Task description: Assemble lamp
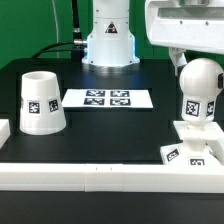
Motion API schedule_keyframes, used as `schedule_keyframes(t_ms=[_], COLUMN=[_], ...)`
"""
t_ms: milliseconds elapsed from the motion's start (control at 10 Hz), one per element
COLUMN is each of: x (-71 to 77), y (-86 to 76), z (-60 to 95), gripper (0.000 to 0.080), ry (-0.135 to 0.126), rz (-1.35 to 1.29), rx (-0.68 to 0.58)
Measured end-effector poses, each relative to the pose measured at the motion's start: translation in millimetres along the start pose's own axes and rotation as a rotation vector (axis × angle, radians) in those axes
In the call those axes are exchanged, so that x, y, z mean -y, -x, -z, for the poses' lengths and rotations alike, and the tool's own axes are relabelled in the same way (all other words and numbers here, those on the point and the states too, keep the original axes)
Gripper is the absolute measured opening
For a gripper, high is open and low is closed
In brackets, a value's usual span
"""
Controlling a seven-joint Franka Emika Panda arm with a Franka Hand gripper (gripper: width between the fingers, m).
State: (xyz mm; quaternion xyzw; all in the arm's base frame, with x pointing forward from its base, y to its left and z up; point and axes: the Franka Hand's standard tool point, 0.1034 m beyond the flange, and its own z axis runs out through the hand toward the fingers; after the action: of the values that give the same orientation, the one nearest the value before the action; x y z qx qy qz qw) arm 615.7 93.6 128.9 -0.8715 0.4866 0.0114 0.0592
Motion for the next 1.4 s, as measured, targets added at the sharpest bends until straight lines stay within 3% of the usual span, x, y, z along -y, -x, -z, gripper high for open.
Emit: schedule_keyframes(t_ms=[300,1100,1400], x=[-2.2,-0.9,-1.9], y=[1.9,3.4,0.7], z=[0.1,0.3,0.4], gripper=[0.0698,0.0698,0.0698], ry=[0.042,0.051,0.094], rz=[0.327,0.935,1.239], rx=[-0.006,0.001,-0.017])
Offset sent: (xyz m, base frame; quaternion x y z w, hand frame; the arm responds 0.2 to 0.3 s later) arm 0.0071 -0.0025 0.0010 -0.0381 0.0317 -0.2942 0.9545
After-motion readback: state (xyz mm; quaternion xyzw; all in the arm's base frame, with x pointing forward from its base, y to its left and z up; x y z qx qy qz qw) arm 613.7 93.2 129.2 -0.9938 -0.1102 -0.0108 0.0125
